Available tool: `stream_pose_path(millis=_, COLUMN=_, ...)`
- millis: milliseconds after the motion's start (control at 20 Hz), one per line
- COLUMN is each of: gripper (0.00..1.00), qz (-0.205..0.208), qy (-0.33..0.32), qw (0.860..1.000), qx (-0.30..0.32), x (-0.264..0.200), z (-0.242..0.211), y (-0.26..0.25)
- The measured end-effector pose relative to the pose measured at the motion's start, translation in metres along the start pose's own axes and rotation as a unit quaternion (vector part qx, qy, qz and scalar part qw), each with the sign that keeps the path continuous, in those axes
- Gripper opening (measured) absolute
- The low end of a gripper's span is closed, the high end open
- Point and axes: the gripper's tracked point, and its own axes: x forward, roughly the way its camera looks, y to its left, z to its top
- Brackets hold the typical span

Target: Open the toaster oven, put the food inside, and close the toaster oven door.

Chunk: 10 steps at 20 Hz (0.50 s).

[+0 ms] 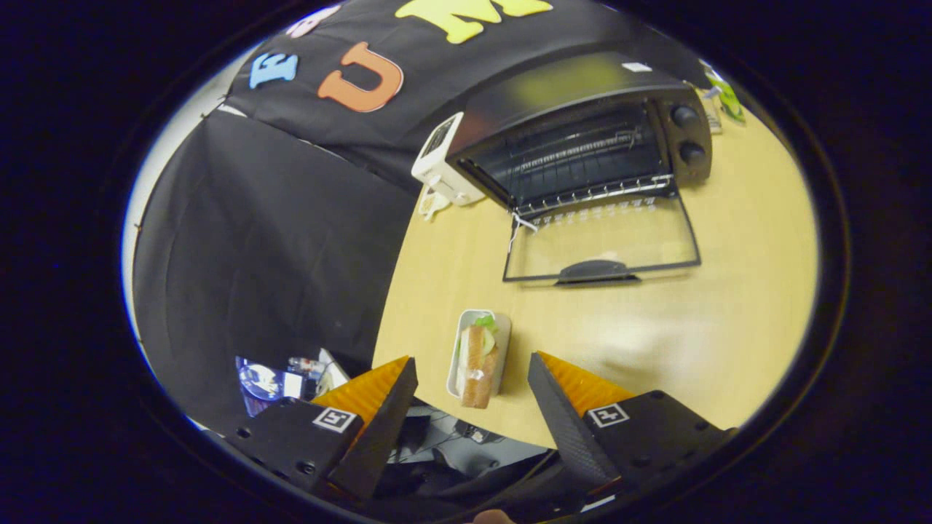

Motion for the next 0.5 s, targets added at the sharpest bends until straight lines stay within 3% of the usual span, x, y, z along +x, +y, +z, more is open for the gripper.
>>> stream_pose_path(millis=500, gripper=0.81, qz=0.021, qy=0.109, qw=0.993, qx=0.038, x=0.075, z=-0.031, y=-0.010)
